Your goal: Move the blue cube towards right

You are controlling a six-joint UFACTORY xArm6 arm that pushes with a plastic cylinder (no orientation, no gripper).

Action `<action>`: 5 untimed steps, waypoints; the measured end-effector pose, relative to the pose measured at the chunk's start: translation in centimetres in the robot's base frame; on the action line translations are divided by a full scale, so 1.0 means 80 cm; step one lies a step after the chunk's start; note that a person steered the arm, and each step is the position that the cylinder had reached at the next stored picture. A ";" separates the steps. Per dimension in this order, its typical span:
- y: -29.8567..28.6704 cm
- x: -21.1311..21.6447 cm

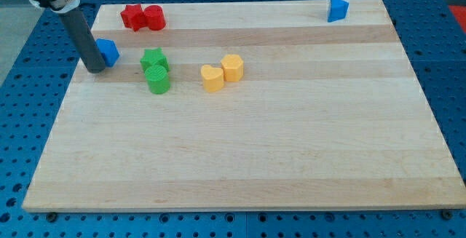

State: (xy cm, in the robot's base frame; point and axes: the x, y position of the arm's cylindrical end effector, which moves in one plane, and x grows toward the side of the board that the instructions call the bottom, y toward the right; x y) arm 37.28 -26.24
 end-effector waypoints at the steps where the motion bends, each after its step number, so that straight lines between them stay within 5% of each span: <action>1: -0.017 0.000; 5: -0.051 -0.002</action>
State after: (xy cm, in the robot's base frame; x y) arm 37.16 -30.33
